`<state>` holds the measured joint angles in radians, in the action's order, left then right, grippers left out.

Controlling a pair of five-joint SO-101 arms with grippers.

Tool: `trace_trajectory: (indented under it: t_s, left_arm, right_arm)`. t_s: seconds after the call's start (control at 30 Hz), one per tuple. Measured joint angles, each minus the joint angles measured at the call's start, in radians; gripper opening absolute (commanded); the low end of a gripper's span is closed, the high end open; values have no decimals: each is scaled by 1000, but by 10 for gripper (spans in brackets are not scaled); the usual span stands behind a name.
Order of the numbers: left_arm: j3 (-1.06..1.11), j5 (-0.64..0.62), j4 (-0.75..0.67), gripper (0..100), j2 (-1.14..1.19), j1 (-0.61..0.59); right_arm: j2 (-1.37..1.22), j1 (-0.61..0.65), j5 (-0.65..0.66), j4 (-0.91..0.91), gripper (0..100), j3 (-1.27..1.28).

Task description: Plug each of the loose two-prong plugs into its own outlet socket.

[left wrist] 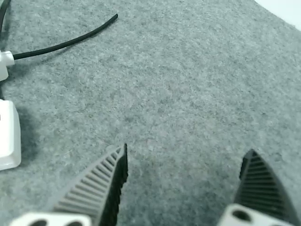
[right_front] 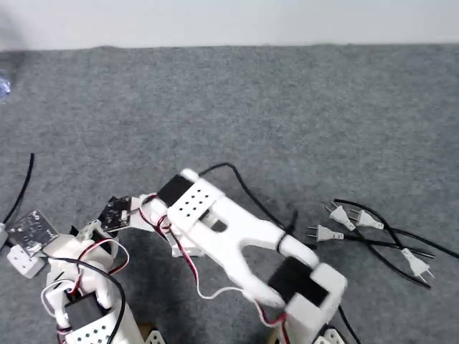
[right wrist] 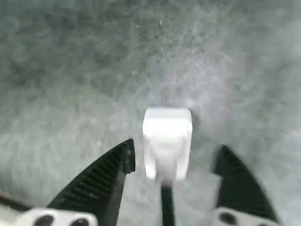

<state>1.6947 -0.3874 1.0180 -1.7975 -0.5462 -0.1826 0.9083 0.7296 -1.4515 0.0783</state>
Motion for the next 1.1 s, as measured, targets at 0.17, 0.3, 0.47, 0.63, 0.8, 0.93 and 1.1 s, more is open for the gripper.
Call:
trace_trajectory:
  t_s: [0.17, 0.3, 0.47, 0.63, 0.8, 0.93, 1.1]
  left_arm:
    - [0, 0, 0, 359, 0, 0]
    - [0, 0, 0, 359, 0, 0]
    - [0, 0, 0, 359, 0, 0]
    - [0, 0, 0, 359, 0, 0]
    - [0, 61, 0, 358, 0, 0]
    - [-3, 186, 0, 357, 0, -37]
    - [-12, 305, 18, 356, 0, -68]
  right_arm:
    - [150, 0, 38, -209, 368, -216]
    - [238, -25, 35, -301, 368, -488]
    - [336, -229, -18, -302, 368, -721]
    - [405, -511, -57, -304, 368, -726]
    - [454, -707, -203, -305, 368, -523]
    - [491, -747, -301, -245, 368, -216]
    - [635, -764, -376, 15, 368, 236]
